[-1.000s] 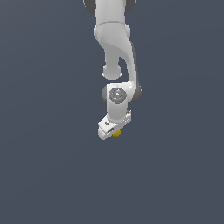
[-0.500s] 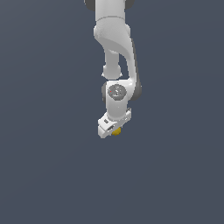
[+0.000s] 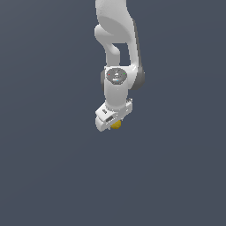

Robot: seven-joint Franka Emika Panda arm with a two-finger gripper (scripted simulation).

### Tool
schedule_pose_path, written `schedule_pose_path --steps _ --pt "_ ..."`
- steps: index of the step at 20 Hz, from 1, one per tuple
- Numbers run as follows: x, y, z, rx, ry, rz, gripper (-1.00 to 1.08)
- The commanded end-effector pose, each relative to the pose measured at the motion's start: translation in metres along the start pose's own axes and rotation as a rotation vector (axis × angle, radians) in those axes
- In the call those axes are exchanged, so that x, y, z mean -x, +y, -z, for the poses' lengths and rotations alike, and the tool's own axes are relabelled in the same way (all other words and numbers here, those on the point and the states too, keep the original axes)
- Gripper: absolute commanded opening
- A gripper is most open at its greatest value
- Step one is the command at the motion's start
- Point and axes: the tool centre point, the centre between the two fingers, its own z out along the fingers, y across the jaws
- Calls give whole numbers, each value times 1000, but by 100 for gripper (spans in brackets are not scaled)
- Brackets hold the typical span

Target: Pick up the object and move it to a goal position.

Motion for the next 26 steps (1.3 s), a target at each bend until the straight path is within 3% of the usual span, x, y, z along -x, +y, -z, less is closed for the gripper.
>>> schedule_pose_path --steps 1,26 --pt "4 0 25 1 1 0 -100" --pt "55 0 304 -1 3 2 -100"
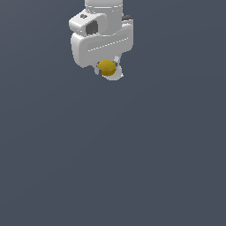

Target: Pick up the object and move it to a goal position.

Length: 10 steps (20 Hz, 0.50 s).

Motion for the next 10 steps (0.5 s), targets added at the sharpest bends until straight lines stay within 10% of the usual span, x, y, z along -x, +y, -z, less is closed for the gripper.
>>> schedule_pose_path --steps 1,10 --pt "5 1 26 0 0 -1 -100" --pt "13 3 87 0 -1 -1 -100"
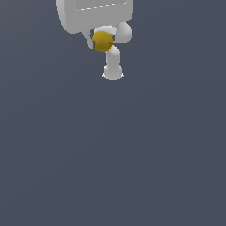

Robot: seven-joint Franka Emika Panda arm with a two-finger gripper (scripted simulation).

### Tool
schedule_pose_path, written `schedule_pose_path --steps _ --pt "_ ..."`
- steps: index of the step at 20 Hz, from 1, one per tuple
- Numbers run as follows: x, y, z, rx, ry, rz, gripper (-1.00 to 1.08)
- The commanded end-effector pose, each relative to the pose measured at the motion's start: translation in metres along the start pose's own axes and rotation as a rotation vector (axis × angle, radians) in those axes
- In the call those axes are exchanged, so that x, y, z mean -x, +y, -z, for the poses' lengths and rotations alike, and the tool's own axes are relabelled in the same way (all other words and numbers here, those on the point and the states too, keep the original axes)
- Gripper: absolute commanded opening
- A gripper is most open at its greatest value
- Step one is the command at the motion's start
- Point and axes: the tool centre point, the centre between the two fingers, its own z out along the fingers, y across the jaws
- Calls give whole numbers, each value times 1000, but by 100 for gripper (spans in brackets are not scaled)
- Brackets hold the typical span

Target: Pick up the object and move it to a goal position.

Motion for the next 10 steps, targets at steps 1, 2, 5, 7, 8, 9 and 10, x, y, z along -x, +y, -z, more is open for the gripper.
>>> schedule_pose_path --steps 1,2,5,7,8,9,10 --pt "2 1 13 0 0 0 -100" --pt "2 1 16 0 0 0 -100" --pt "3 2 24 0 -1 0 -100" --pt "3 2 27 0 -1 0 -100" --pt "3 2 28 0 -1 0 -100" --pt "3 2 29 0 -1 0 -100" --pt "3 2 29 0 -1 0 -100"
